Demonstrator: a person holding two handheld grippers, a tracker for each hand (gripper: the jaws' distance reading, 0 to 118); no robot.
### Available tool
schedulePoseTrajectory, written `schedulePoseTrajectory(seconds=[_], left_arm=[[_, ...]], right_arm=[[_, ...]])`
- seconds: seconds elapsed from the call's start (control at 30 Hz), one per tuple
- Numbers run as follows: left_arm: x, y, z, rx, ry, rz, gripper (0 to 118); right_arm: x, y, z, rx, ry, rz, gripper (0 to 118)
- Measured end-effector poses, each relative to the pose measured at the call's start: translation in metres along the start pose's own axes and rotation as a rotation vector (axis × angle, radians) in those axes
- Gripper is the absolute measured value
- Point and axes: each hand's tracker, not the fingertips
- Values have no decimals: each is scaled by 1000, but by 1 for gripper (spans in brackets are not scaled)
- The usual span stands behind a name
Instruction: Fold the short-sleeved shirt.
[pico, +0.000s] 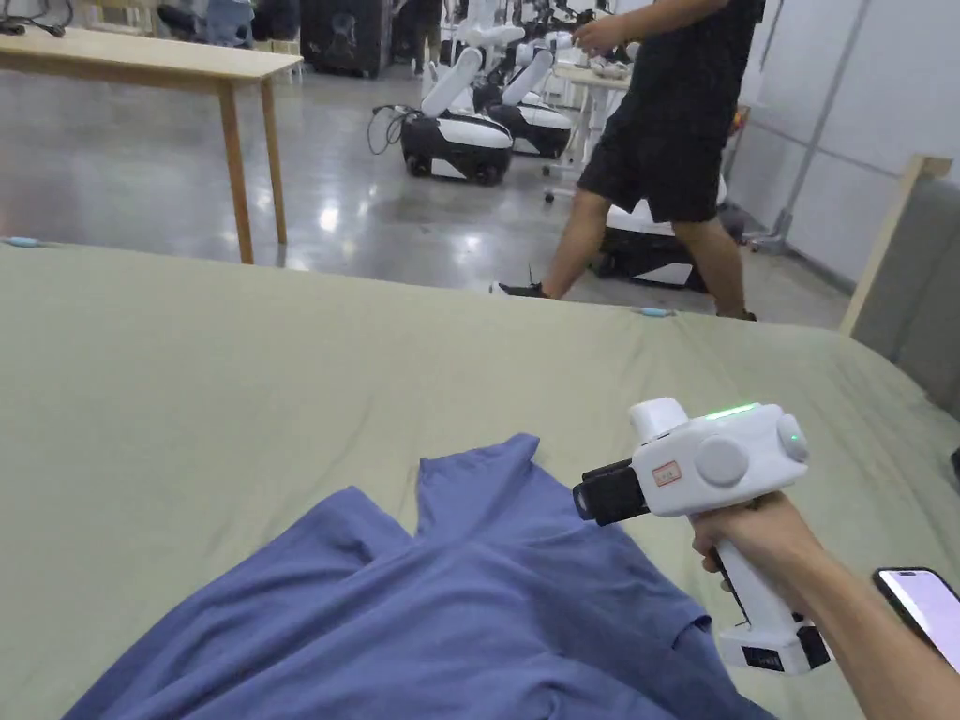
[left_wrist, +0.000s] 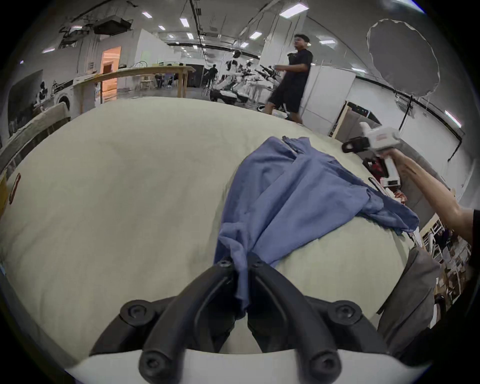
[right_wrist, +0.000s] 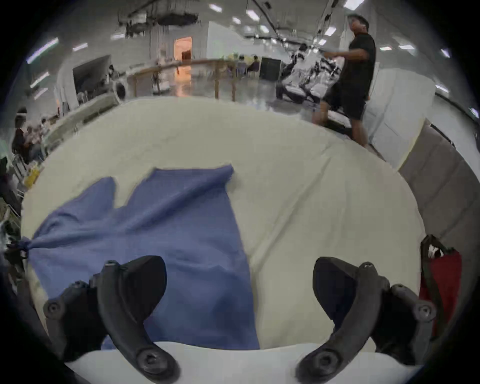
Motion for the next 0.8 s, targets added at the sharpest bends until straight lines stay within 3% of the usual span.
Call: schedulePoseTrajectory(seconds=[0.1, 0.23, 0.3, 0.37, 0.4, 0.43, 0.53, 0.57, 0.67, 0.8], left_arm=[[3, 3, 0, -8, 1, -3, 5], [3, 8, 2, -9, 2, -5, 5], [2, 10, 2, -8, 5, 0, 5], [5, 13, 2, -14, 4, 2, 5], [5, 15, 2, -15, 6, 2, 5], [6, 16, 2, -14, 5, 1, 5], [9, 22, 4, -4, 10, -21, 5], [9, 24, 7, 2, 7, -26, 5], [10, 34, 17, 33, 19, -38, 5], [18, 77, 28, 133, -27, 14, 5]], right_arm=[[-1, 10, -29, -62, 51, 7, 115], [-8, 8, -48, -115, 25, -17, 108], [-14, 3, -51, -151, 61, 0, 66], [-28, -3, -43, -119, 38, -2, 40], [-31, -2, -39, -122, 38, 4, 14], [-31, -4, -37, -139, 112, 8, 1], [-54, -16, 1, -67, 18, 60, 1], [-54, -24, 24, 17, 42, 45, 1], [-50, -53, 94, 220, 111, -107, 1], [-38, -74, 182, 449, 86, -146, 1]])
